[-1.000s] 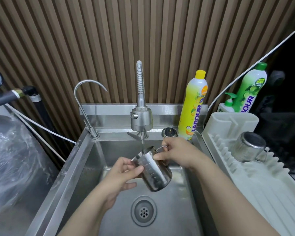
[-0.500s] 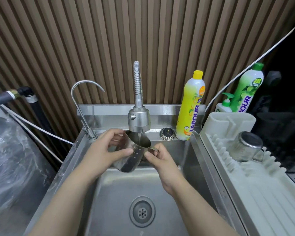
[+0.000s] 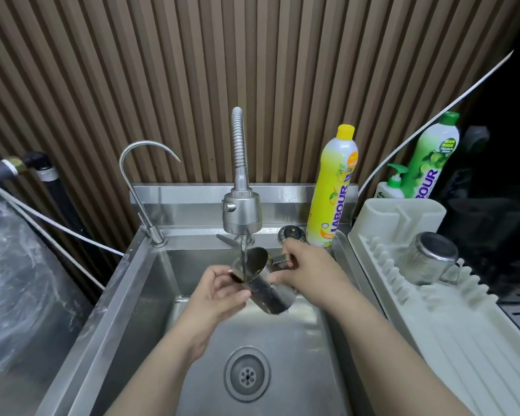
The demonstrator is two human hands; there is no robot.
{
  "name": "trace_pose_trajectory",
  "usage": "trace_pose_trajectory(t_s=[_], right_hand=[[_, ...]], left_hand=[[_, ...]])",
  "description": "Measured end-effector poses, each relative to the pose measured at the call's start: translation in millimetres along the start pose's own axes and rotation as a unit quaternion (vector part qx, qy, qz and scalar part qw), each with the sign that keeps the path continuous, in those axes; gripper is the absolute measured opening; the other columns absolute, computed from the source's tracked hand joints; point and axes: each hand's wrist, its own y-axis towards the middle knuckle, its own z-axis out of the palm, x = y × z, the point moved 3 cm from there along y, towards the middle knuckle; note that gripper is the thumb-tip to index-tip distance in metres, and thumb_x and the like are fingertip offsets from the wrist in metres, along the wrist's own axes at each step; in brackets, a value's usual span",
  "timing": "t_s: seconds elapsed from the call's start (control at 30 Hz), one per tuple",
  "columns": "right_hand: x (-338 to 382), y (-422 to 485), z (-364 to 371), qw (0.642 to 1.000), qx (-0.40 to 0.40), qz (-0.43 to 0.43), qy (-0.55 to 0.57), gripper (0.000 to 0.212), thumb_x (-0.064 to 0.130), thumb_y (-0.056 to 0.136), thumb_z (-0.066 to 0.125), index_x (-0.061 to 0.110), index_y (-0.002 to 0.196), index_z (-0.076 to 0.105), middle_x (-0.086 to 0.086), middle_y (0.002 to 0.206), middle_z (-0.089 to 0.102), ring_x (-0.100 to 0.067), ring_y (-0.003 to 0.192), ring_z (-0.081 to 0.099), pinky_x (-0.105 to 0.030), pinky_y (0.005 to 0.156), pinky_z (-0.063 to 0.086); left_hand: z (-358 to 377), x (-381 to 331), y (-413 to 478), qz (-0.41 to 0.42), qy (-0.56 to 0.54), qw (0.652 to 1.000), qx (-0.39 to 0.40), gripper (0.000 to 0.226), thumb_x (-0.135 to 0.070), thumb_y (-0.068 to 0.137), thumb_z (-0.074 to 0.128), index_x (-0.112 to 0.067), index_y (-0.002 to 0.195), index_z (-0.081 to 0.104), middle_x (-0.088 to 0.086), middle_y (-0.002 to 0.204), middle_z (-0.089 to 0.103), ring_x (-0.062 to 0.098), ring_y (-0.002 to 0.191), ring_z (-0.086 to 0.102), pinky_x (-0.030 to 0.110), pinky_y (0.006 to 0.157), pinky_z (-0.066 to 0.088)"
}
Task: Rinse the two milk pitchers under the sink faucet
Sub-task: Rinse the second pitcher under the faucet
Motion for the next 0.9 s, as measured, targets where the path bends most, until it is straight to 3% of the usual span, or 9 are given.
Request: trace_pose_trajectory(t_s=[0.07,0.13,0.23,0.33,0.53,0.67,0.73,0.8,0.9], right_hand=[[-12,-6,16,0.981,-0.021,0.016,0.193,0.021,0.016,0.070,0.077,0.015,0.079,0.058,0.013,0.082,0.065,-0.018,0.079,0.058,-0.032,0.073,0.047],[-22,-9,38,0.921,-0.026,0.027,0.388,0.019,0.006,0.072,0.073,0.017,0.083,0.061,0.010,0.098,0.071,-0.014,0.090,0.065,-0.030,0.083,0.052],[-21,-8,66,0.855,0.000,0.043,0.517,0.029,0.000,0.080,0.064,0.016,0.071,0.041,0.014,0.070,0.060,-0.002,0.066,0.055,-0.022,0.070,0.041],[-20,1,79,0.838,0.060,0.055,0.540,0.034,0.018,0.073,0.071,0.021,0.068,0.037,-0.007,0.073,0.050,-0.018,0.076,0.049,-0.035,0.079,0.036],[-12,9,46,0.886,0.113,0.061,0.445,0.035,0.010,0.079,0.070,0.018,0.061,0.041,-0.002,0.054,0.057,-0.017,0.051,0.054,-0.026,0.058,0.048],[-2,12,10,0.985,0.083,0.028,0.151,0.044,0.030,0.060,0.083,0.021,0.058,0.039,0.004,0.058,0.049,-0.018,0.062,0.046,-0.031,0.062,0.036],[5,7,-2,0.999,0.046,-0.011,0.024,0.044,0.030,0.064,0.081,0.021,0.060,0.038,0.006,0.058,0.049,-0.017,0.060,0.043,-0.032,0.058,0.033],[4,3,-5,0.999,0.015,-0.031,0.021,0.041,0.027,0.065,0.080,0.025,0.060,0.040,0.004,0.066,0.057,-0.021,0.066,0.051,-0.032,0.060,0.038],[-11,-3,9,0.979,-0.014,-0.005,0.202,0.034,0.014,0.066,0.079,0.039,0.067,0.057,0.000,0.101,0.070,-0.022,0.081,0.061,-0.029,0.076,0.052]], left_hand=[[-3,-13,8,0.056,0.048,0.997,-0.012,0.050,0.004,0.062,0.077,-0.020,0.099,0.053,-0.002,0.104,0.062,0.006,0.094,0.064,0.022,0.082,0.052],[-10,-30,13,0.100,0.124,0.987,-0.014,0.055,0.009,0.065,0.076,-0.030,0.100,0.056,-0.009,0.107,0.063,-0.005,0.098,0.061,0.016,0.085,0.047],[-21,-57,15,0.144,0.262,0.954,-0.020,0.054,-0.023,0.054,0.085,-0.050,0.092,0.058,-0.011,0.110,0.062,-0.004,0.100,0.059,0.018,0.089,0.042],[-27,-72,10,0.132,0.336,0.931,-0.054,0.054,-0.055,0.039,0.075,-0.044,0.088,0.056,-0.012,0.097,0.059,-0.003,0.080,0.056,0.018,0.076,0.043],[-28,-46,-7,0.022,0.200,0.975,-0.094,0.046,-0.027,0.055,0.088,-0.012,0.082,0.054,0.005,0.071,0.055,0.016,0.063,0.054,0.024,0.058,0.043],[-9,-15,-14,-0.057,0.093,0.993,-0.039,0.033,-0.015,0.071,0.079,-0.015,0.090,0.053,0.000,0.084,0.065,0.015,0.083,0.064,0.039,0.083,0.050],[0,-7,-13,-0.051,0.068,0.996,-0.019,0.038,-0.015,0.064,0.081,-0.017,0.092,0.054,-0.004,0.085,0.066,0.013,0.086,0.064,0.042,0.091,0.050],[5,-9,-8,-0.017,0.066,0.997,-0.019,0.041,-0.011,0.061,0.078,-0.018,0.093,0.053,-0.003,0.090,0.066,0.012,0.084,0.064,0.039,0.087,0.050],[2,-20,4,0.053,0.096,0.993,-0.035,0.048,0.010,0.068,0.075,-0.022,0.097,0.052,-0.002,0.104,0.062,0.011,0.091,0.064,0.025,0.083,0.048]])
